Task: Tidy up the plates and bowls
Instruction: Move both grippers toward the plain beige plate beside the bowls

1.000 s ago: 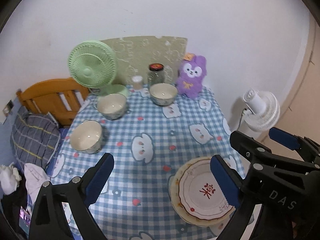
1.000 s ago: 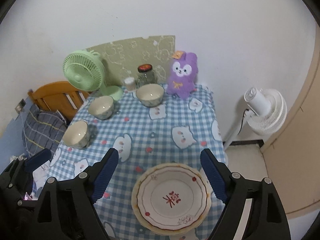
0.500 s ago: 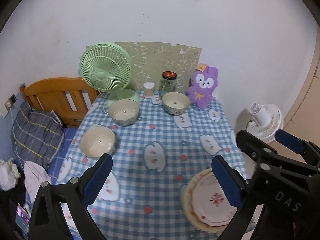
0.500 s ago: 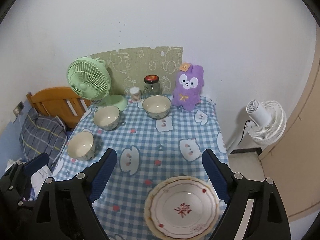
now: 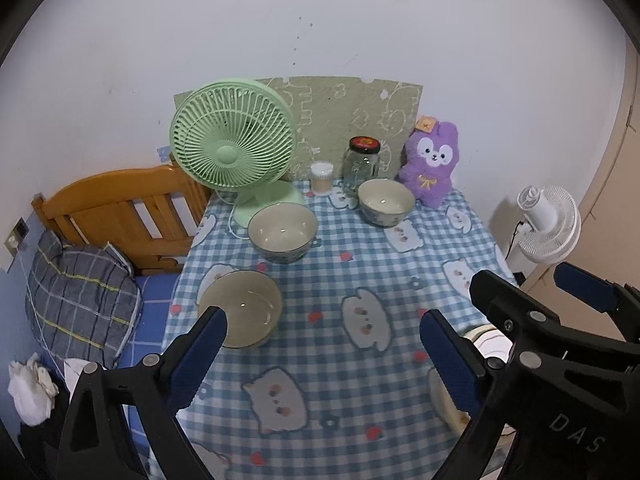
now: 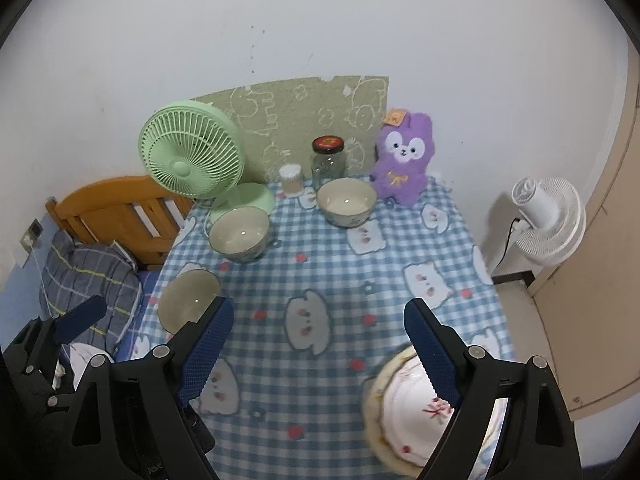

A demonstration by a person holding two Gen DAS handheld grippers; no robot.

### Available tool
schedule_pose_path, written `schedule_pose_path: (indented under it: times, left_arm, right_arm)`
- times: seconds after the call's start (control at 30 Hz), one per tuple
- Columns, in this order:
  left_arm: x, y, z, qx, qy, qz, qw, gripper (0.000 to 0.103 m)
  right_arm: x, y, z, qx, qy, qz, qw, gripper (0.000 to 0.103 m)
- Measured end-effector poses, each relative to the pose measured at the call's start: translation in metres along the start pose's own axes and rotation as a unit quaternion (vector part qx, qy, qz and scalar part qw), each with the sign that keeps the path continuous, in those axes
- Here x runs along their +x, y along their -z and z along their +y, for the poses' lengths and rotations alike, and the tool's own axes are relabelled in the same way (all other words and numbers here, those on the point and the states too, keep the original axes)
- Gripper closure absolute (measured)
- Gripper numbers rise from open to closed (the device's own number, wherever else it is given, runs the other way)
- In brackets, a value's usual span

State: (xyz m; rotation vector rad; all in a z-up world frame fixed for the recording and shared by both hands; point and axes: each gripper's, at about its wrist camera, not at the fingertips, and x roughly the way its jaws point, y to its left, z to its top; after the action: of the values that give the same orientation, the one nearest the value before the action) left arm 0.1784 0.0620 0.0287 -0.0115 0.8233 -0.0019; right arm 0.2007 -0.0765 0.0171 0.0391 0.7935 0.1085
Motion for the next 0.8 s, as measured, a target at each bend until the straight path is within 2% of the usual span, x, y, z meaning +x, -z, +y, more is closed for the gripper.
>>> schedule_pose_path:
  times: [0.5, 0.8]
  left_arm:
    - [0.042, -0.006, 0.068, 0.008, 0.016, 0.025, 0.9995, 0.010]
    - [0.078, -0.003, 0.098, -0.019, 0.004, 0.031, 0.9993, 0.010]
  right_arm:
    - [0.050, -0.004, 0.065, 0.012, 0.010, 0.022, 1.000, 0.014]
    - [0.091, -0.005, 0.092, -0.005, 0.018, 0.024, 1.000, 0.015]
